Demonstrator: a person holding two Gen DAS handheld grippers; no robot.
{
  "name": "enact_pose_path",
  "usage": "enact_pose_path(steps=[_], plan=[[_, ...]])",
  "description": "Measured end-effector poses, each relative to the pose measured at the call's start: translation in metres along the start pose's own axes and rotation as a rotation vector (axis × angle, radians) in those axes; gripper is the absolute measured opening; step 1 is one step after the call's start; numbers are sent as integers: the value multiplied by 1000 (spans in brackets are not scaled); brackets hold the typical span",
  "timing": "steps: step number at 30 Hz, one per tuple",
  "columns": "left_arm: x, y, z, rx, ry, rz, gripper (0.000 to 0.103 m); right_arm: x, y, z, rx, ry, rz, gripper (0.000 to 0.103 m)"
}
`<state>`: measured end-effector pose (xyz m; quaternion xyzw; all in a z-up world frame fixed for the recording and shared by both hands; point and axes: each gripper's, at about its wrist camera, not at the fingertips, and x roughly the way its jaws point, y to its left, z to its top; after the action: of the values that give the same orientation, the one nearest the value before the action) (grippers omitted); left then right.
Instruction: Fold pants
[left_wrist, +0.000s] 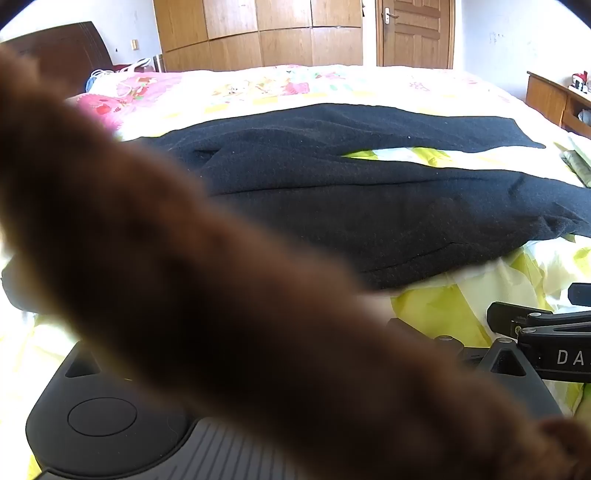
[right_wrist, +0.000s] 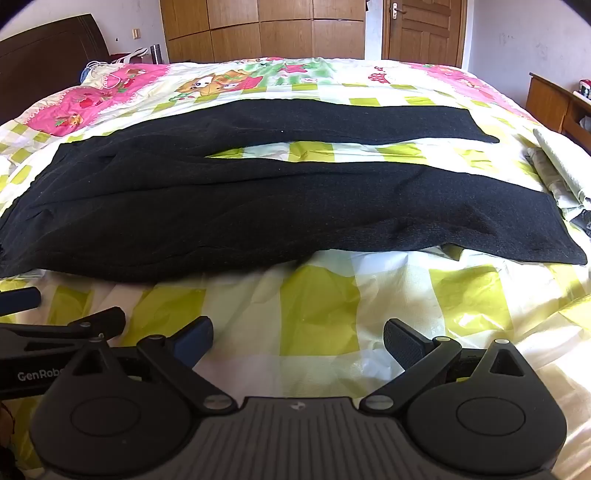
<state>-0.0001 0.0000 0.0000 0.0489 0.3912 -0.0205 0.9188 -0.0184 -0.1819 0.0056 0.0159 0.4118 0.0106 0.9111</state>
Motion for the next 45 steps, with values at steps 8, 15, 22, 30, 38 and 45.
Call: enact_pose_path(steps=[8, 15, 22, 30, 38, 45], plan=[[5, -1, -1, -5, 3, -1, 103, 0, 0, 0, 0, 0, 0, 103], [4, -4, -3, -6, 6, -4, 103, 1, -1, 1, 1, 2, 2, 103], [7, 0, -5, -1, 15, -5, 103, 0, 0, 1, -1, 1, 0, 103], [8, -2, -6, -2, 33, -2, 103, 0, 1, 0, -4, 4, 1, 103], [10, -4, -8, -5, 48, 5, 103, 3, 2, -1, -9, 9, 5, 103], [12, -4, -10, -18, 64, 14, 103, 3, 3, -1, -8, 9, 4, 103]])
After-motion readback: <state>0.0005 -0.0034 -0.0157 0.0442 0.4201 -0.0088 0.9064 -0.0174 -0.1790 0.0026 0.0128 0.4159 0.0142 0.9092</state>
